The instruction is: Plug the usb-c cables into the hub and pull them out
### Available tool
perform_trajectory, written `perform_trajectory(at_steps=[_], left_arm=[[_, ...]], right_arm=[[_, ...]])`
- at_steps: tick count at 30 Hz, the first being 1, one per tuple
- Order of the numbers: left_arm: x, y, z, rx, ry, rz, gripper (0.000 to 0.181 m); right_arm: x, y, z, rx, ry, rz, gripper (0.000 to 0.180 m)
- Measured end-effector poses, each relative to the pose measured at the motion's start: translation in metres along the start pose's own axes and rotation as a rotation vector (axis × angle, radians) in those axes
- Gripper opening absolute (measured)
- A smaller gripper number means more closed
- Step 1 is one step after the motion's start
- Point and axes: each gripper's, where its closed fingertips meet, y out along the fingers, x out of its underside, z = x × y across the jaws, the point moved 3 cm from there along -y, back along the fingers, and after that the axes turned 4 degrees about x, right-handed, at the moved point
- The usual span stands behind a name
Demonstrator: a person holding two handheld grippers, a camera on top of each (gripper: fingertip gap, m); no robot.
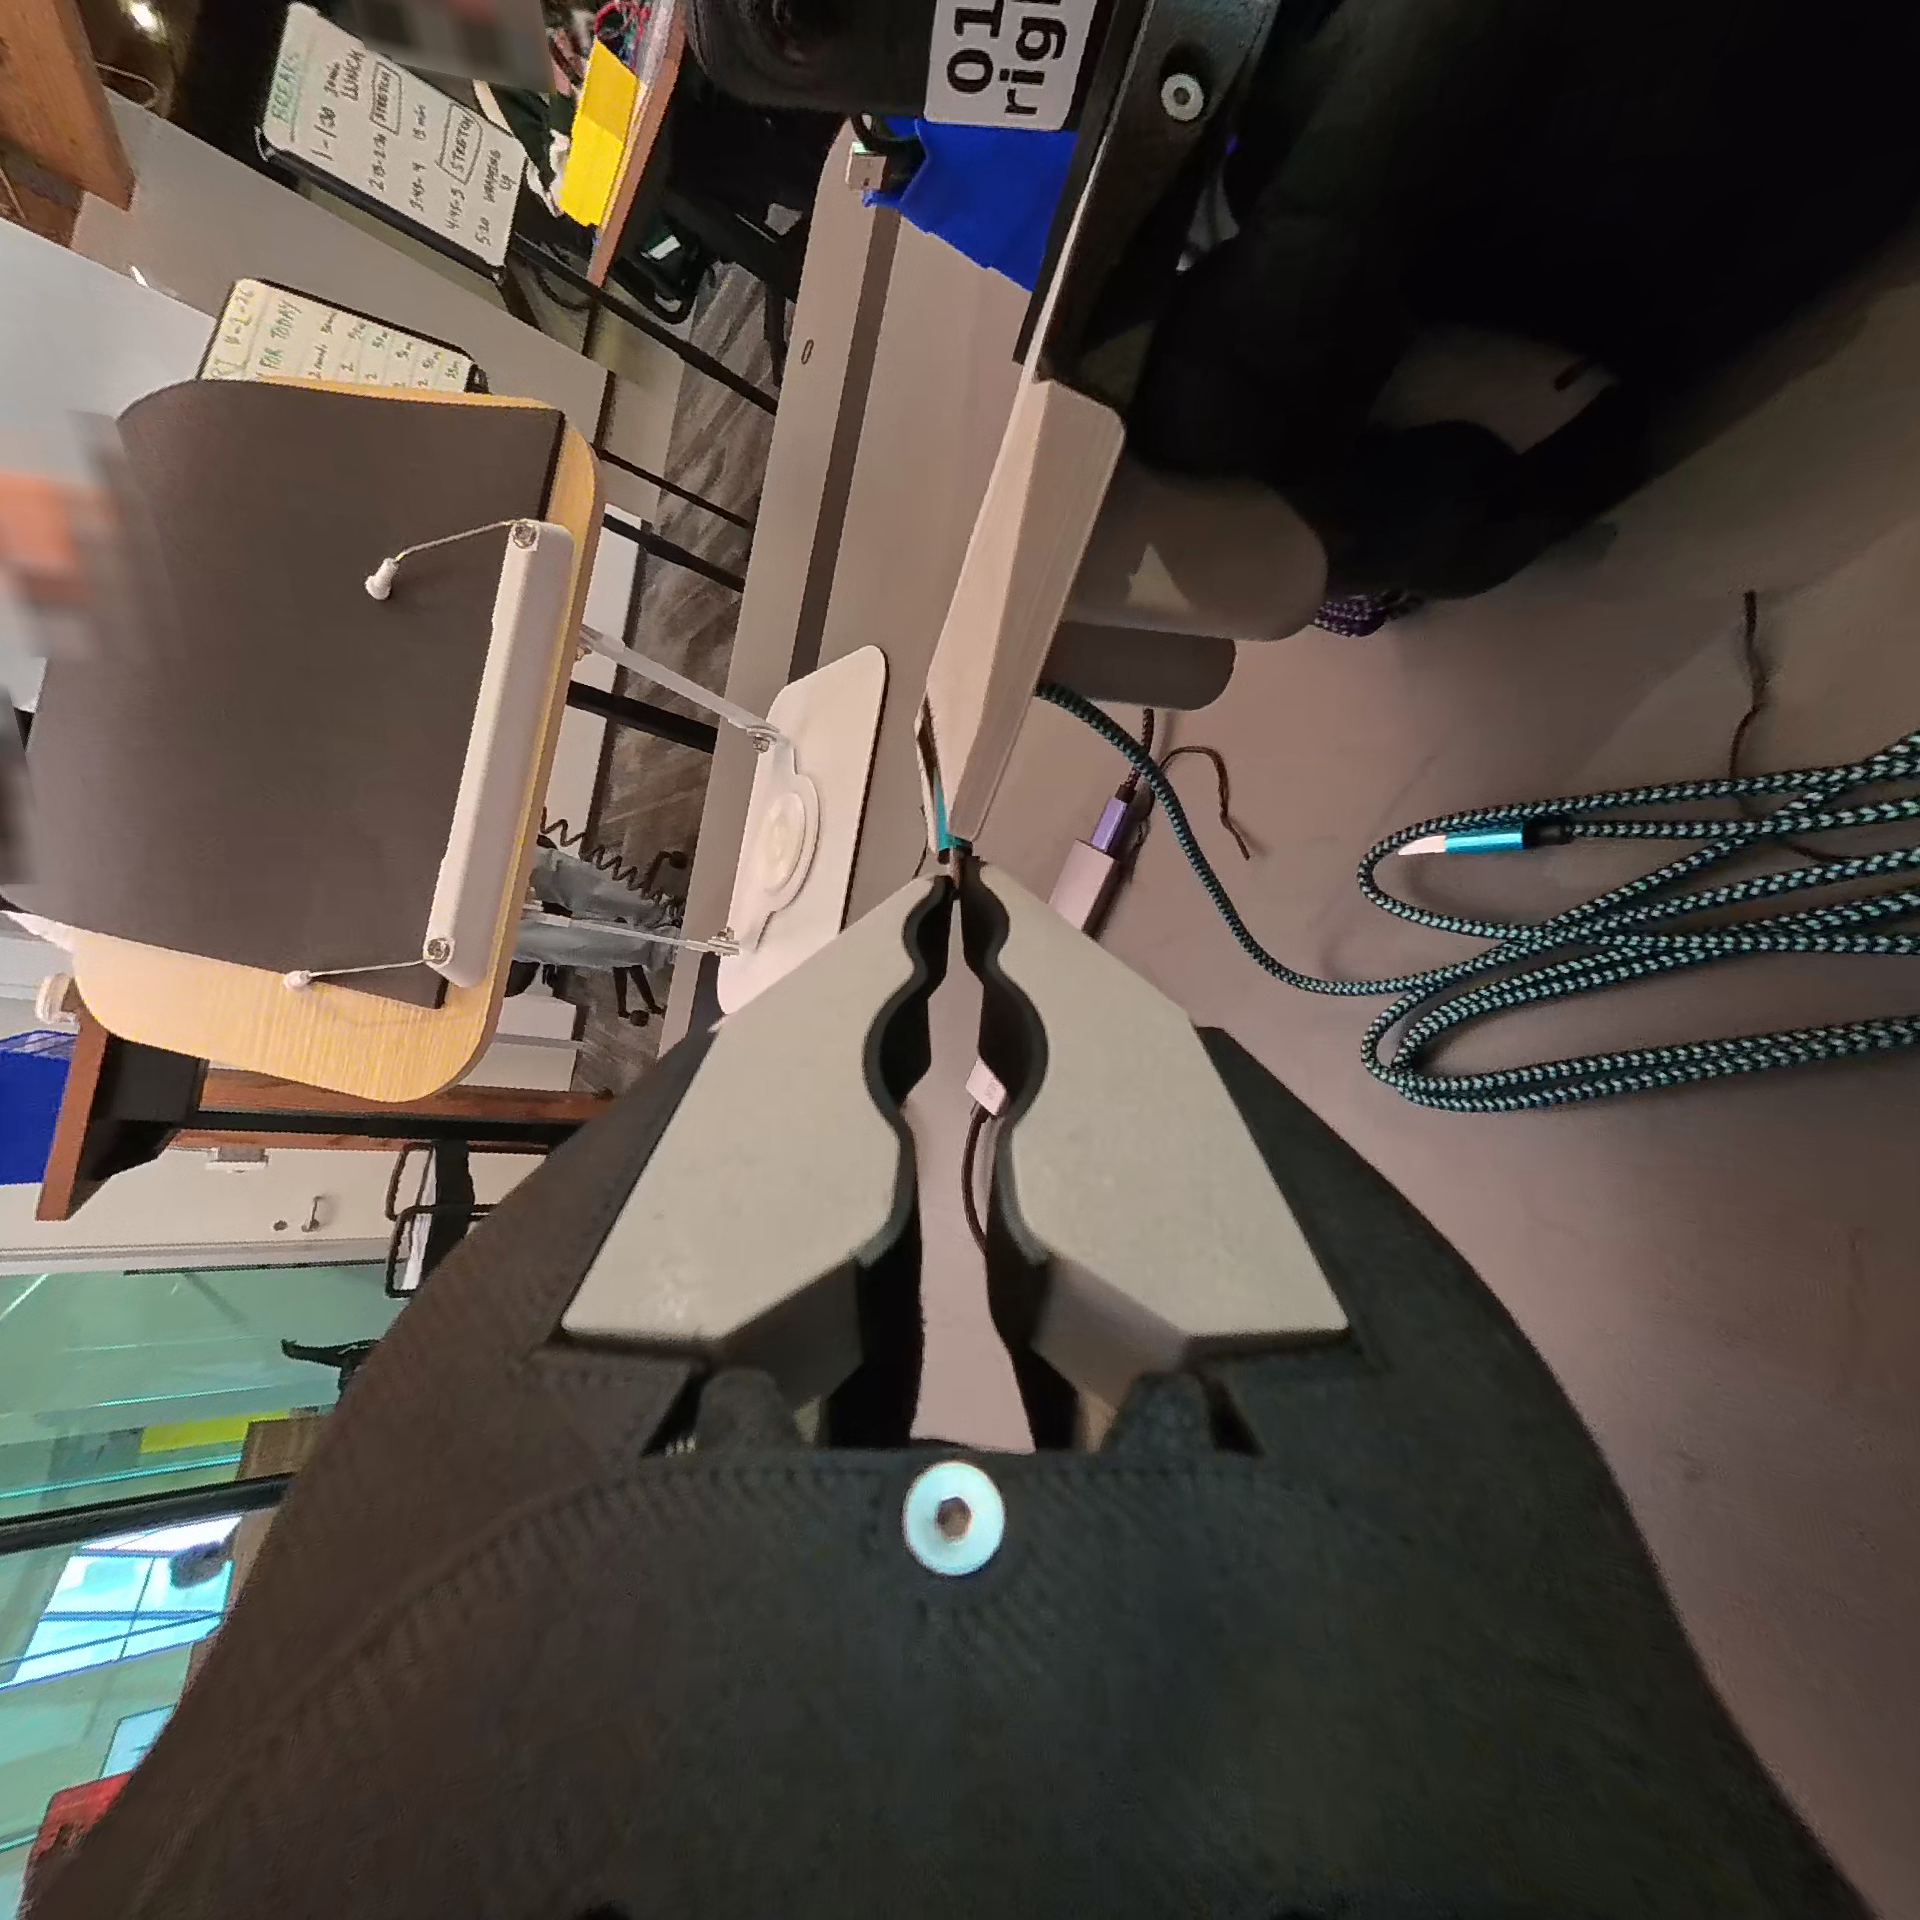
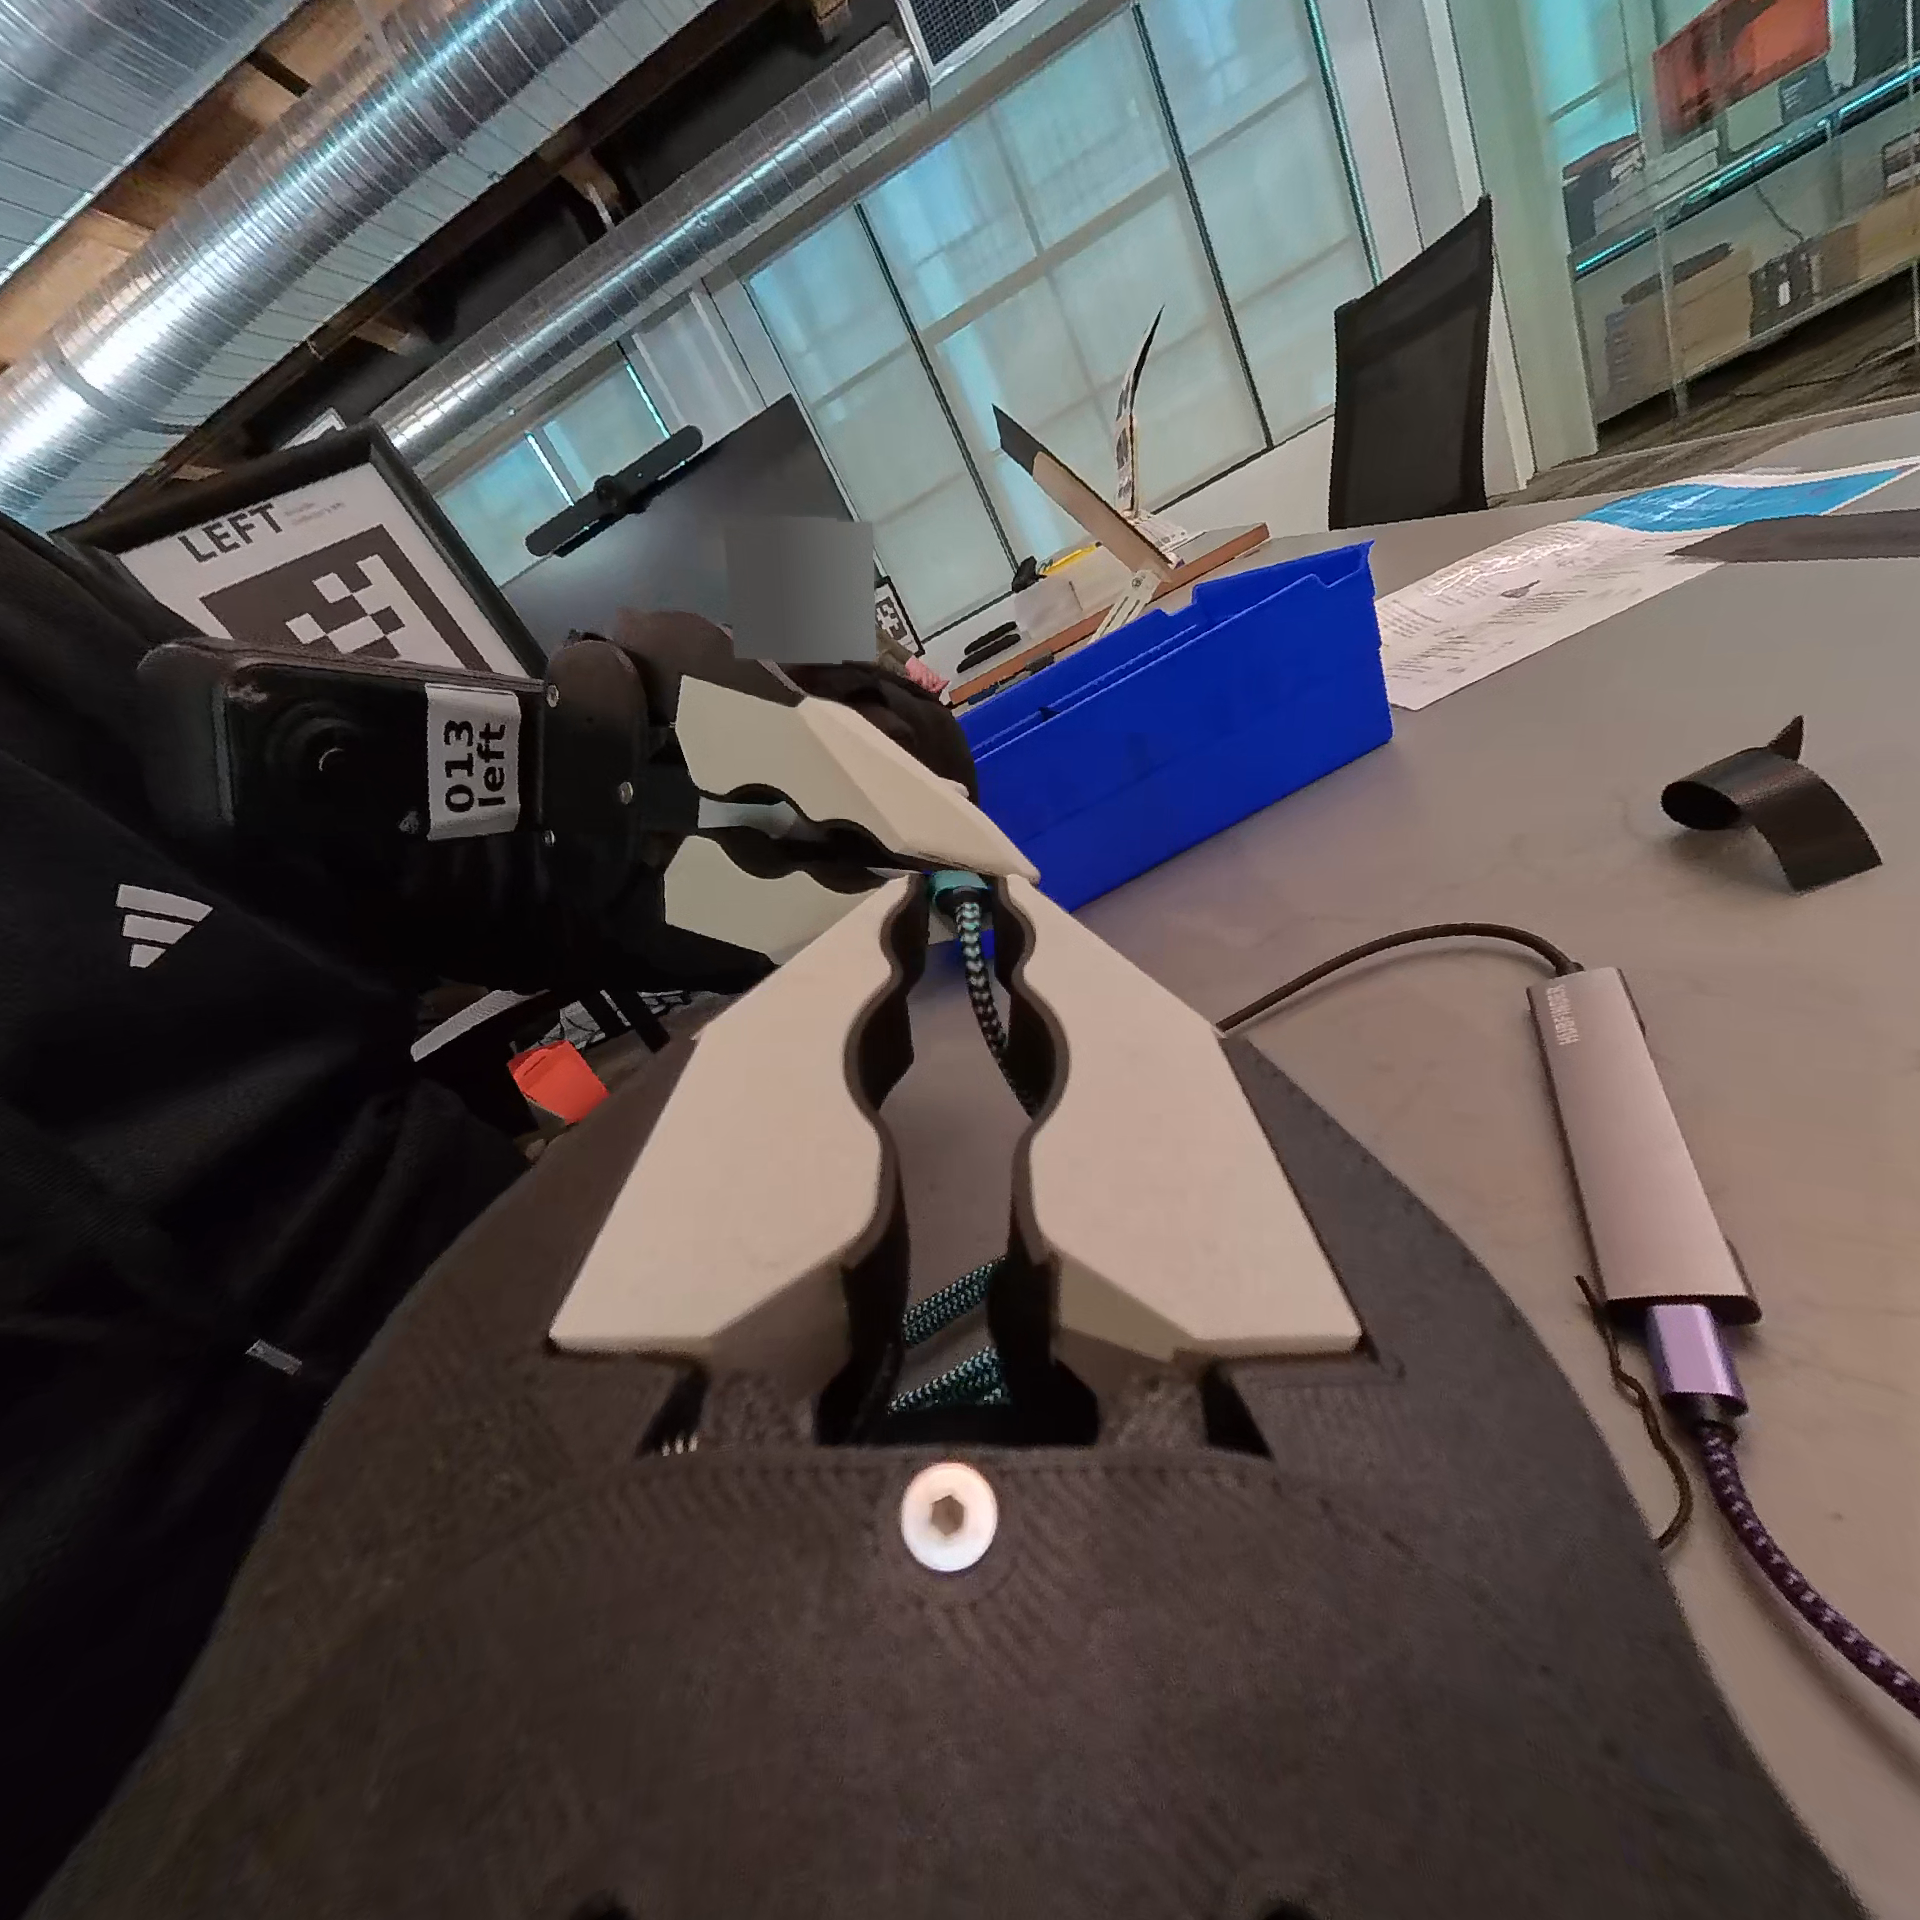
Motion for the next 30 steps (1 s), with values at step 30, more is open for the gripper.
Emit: perform_trajectory(at_steps=[30], left_arm=[[0.068, 0.095, -0.010, 0.728, -0.095, -0.307, 0.040]], right_arm=[[-0.043, -0.056, 0.010, 0.094, -0.016, 0.198, 0.008]])
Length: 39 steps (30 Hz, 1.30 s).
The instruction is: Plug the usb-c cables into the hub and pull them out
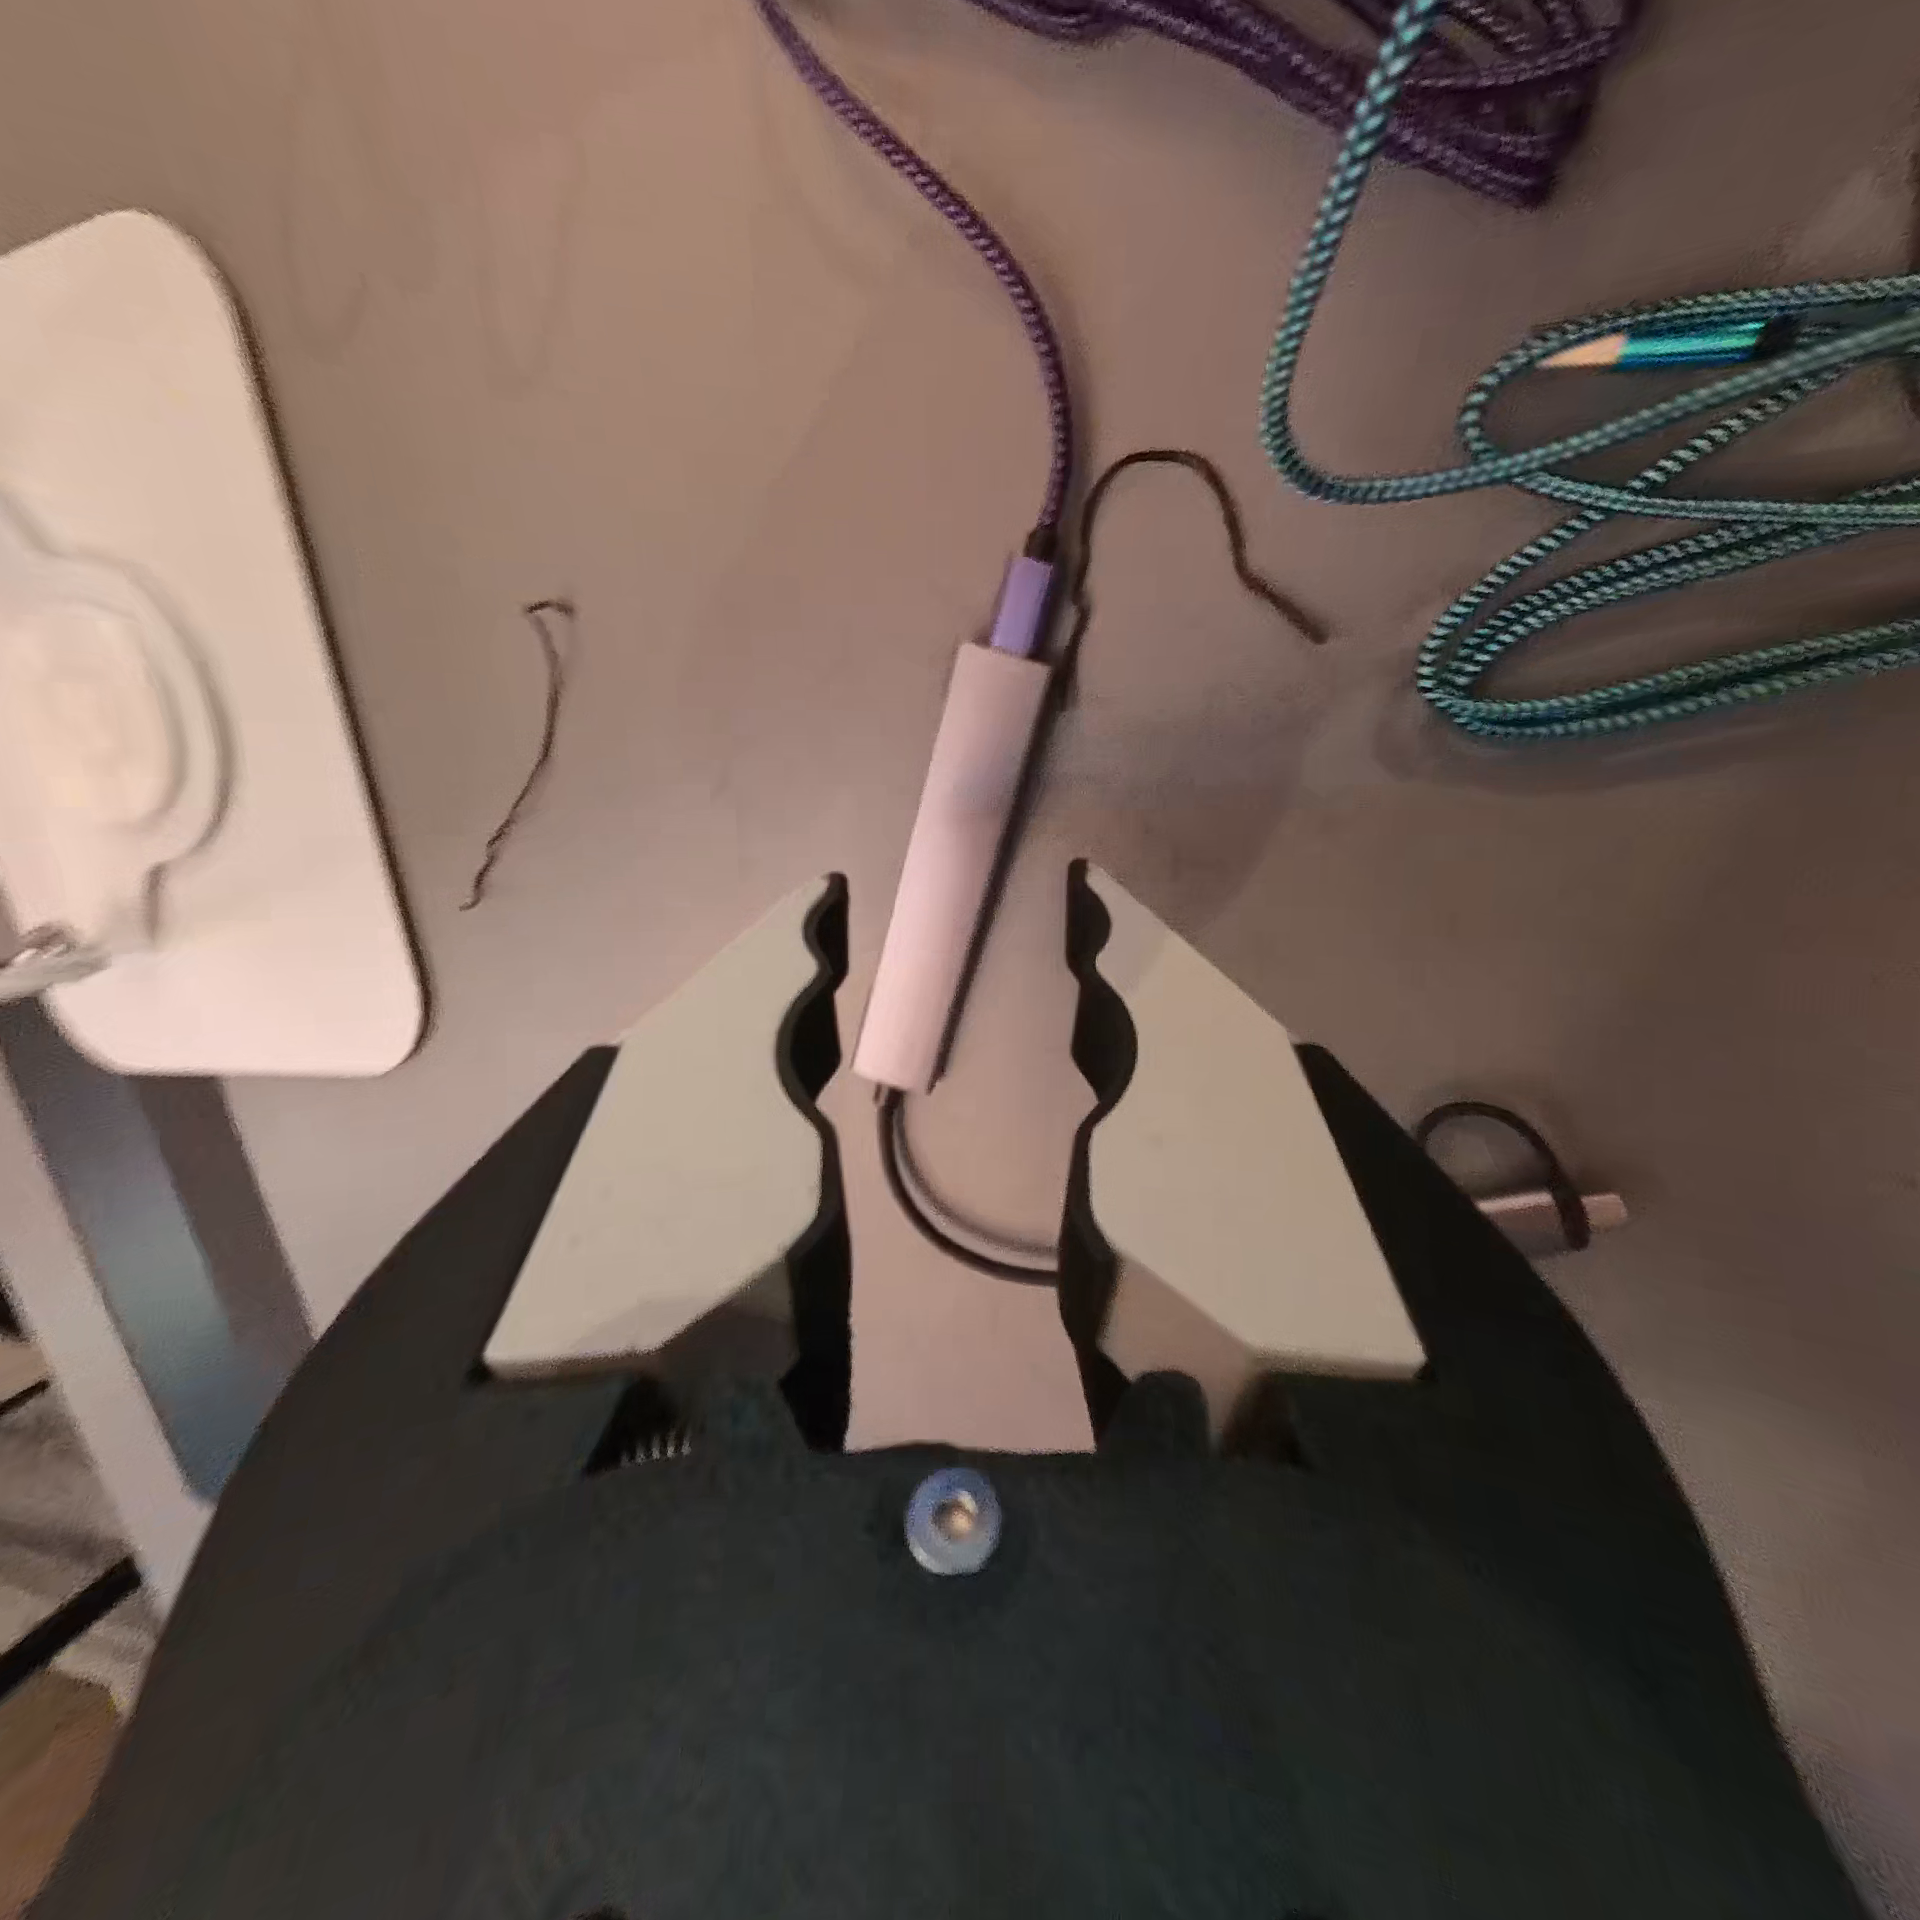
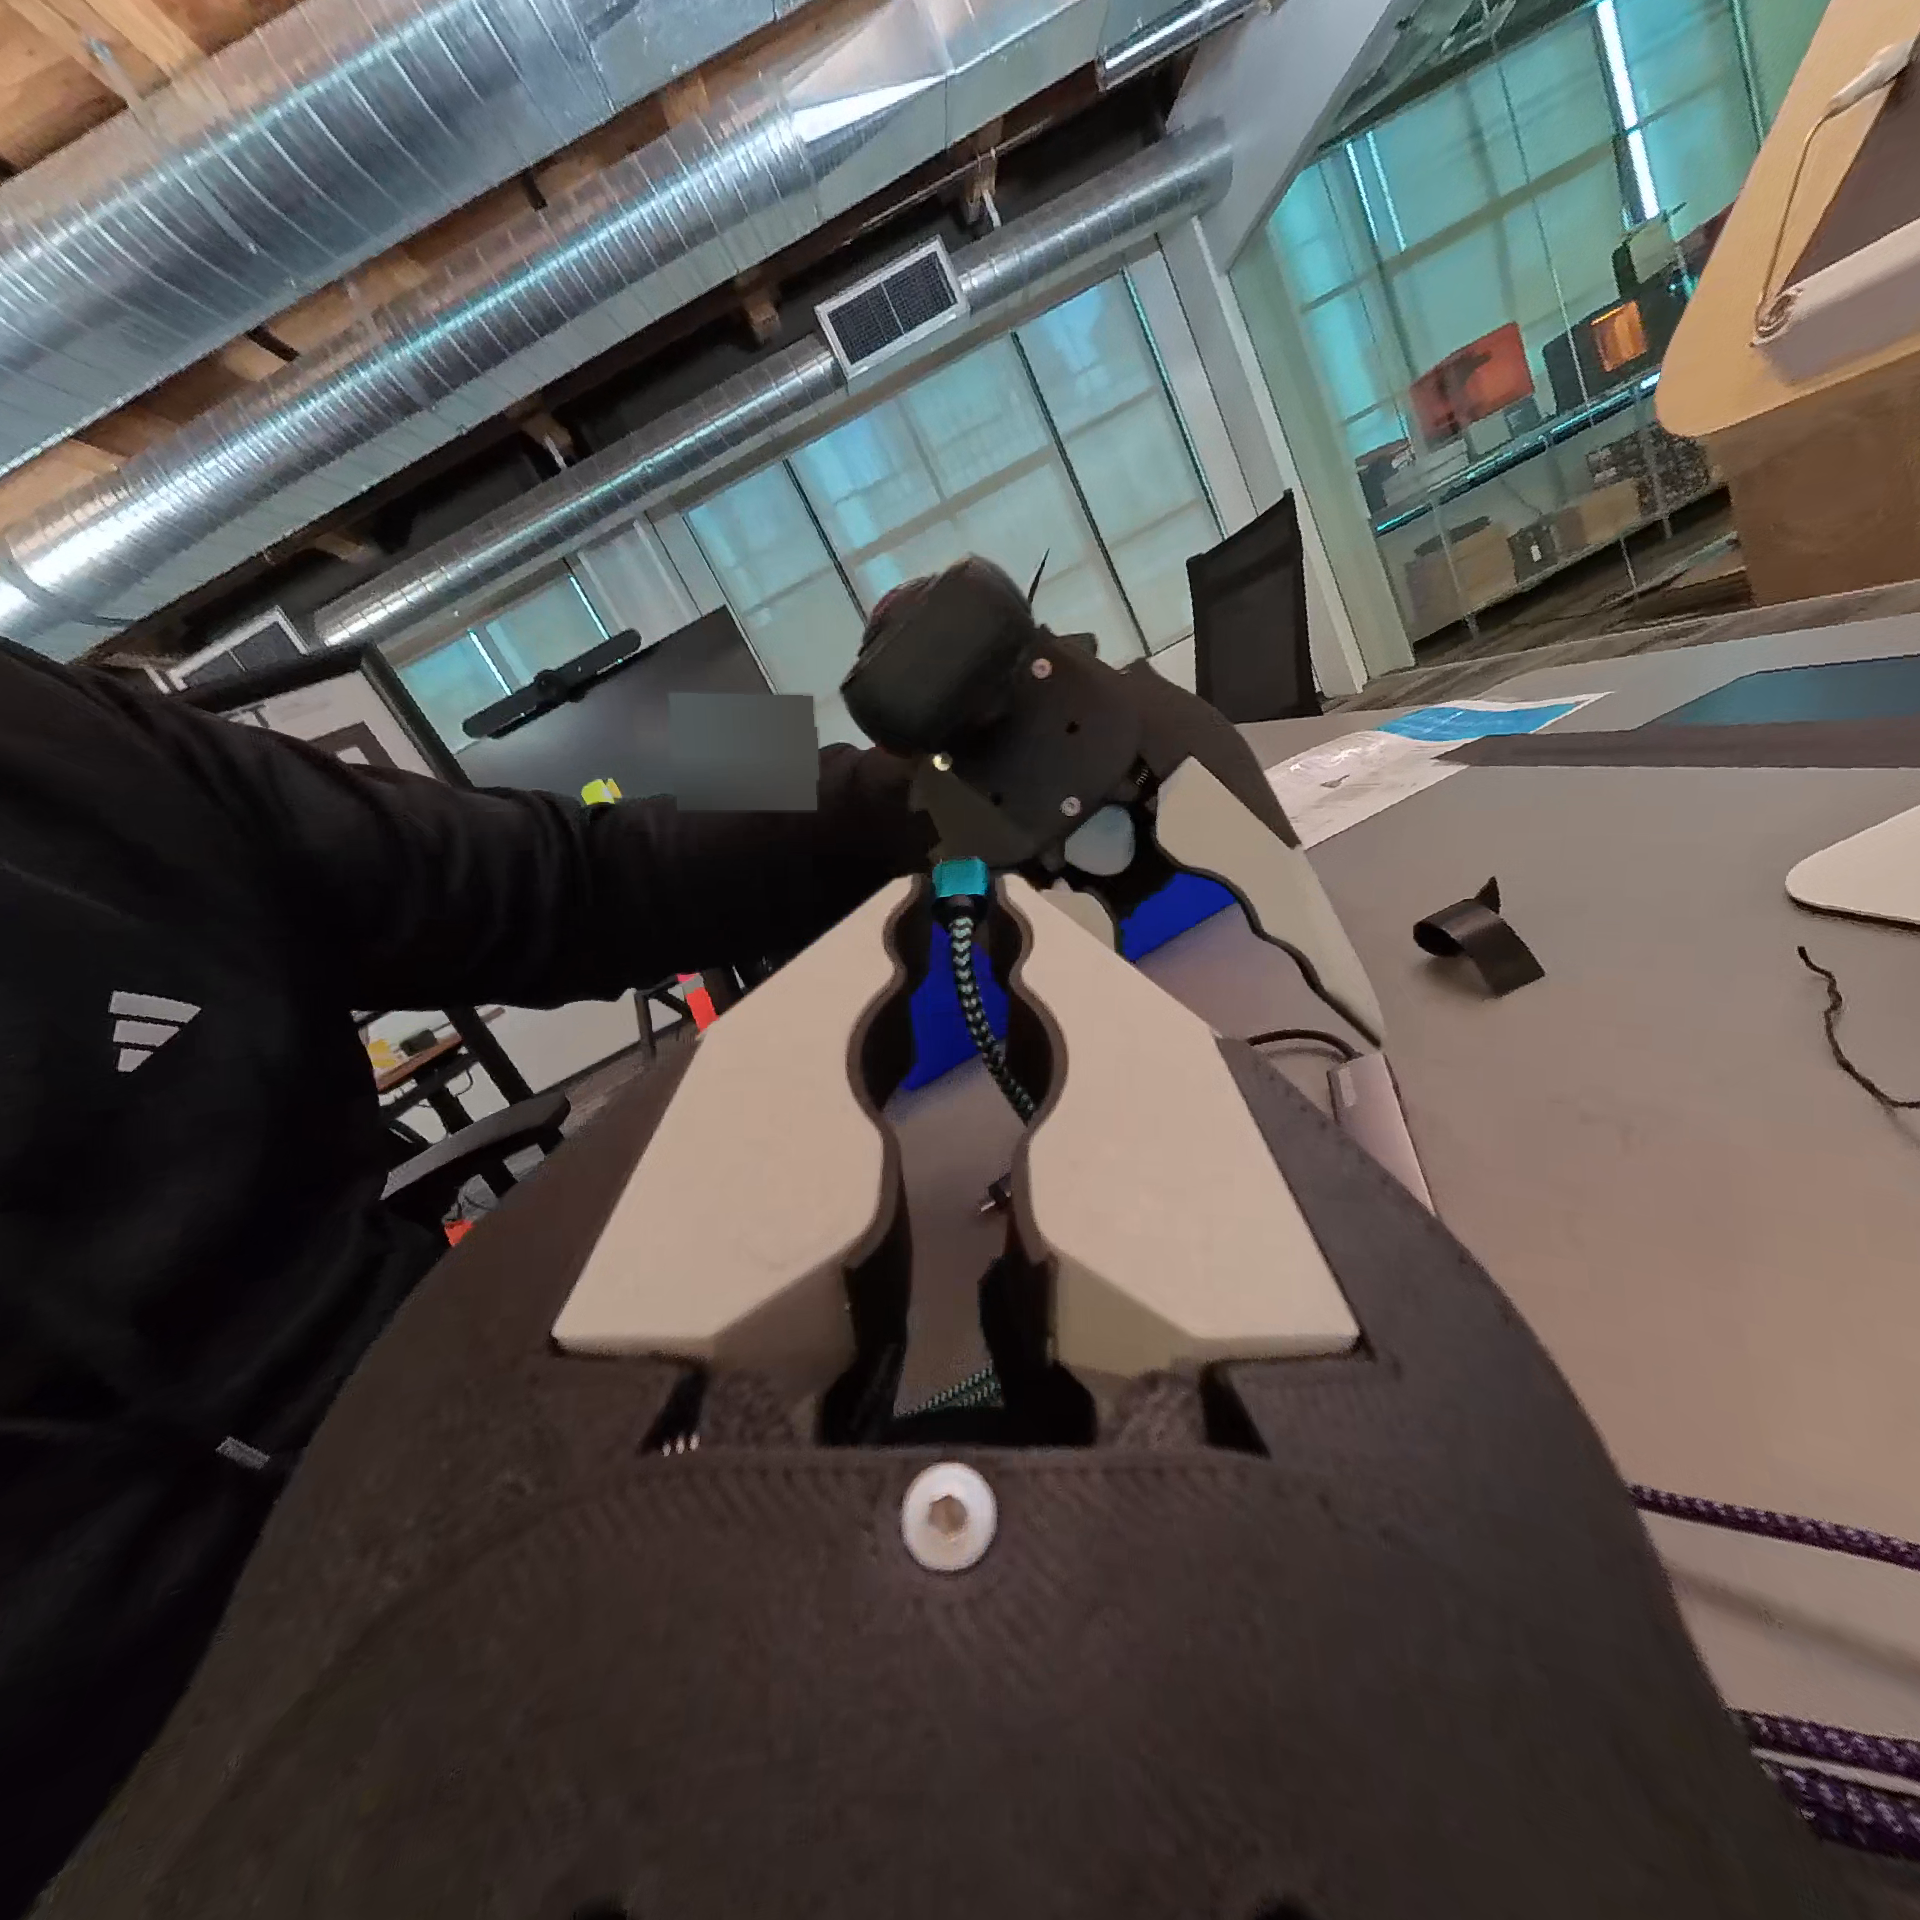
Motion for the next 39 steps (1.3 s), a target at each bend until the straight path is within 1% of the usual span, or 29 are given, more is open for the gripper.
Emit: perform_trajectory(at_steps=[1, 5, 8, 12, 15, 18, 20, 23, 27, 31, 35, 39], left_arm=[[-0.001, 0.005, 0.001, 0.041, 0.010, -0.014, 0.038], [0.008, 0.022, -0.005, 0.126, 0.041, -0.107, 0.042], [0.014, 0.030, -0.004, 0.225, 0.005, -0.135, 0.033], [0.014, 0.033, -0.007, 0.308, -0.070, -0.096, 0.027], [0.014, 0.034, -0.008, 0.302, -0.084, -0.082, 0.021], [0.014, 0.033, -0.008, 0.186, -0.060, -0.061, 0.020], [0.016, 0.031, -0.012, 0.020, -0.023, -0.078, 0.020], [0.018, 0.021, -0.017, -0.284, 0.048, -0.134, 0.020], [0.011, 0.011, 0.001, -0.463, 0.156, -0.137, 0.019], [-0.003, -0.012, 0.008, -0.597, 0.278, -0.103, 0.019], [-0.006, -0.025, 0.011, -0.637, 0.333, -0.120, 0.019], [-0.001, -0.030, 0.009, -0.630, 0.303, -0.130, 0.020]], right_arm=[[0.000, 0.000, 0.001, 0.000, 0.004, 0.001, 0.007], [0.003, 0.002, 0.000, -0.006, 0.006, -0.010, 0.007], [0.003, 0.002, 0.000, -0.006, 0.002, -0.012, 0.008], [0.001, 0.001, 0.000, -0.007, 0.002, -0.005, 0.008], [0.002, 0.001, 0.000, -0.002, -0.004, -0.011, 0.007], [0.002, 0.000, 0.002, 0.016, -0.013, -0.013, 0.007], [0.001, -0.001, 0.005, 0.040, -0.025, -0.018, 0.008], [0.002, -0.001, 0.007, 0.063, -0.035, -0.026, 0.008], [0.003, -0.002, 0.013, 0.098, -0.032, -0.034, 0.008], [0.006, -0.003, 0.018, 0.132, -0.033, -0.055, 0.008], [0.008, -0.002, 0.019, 0.142, -0.048, -0.067, 0.008], [0.009, -0.001, 0.019, 0.150, -0.061, -0.078, 0.008]])
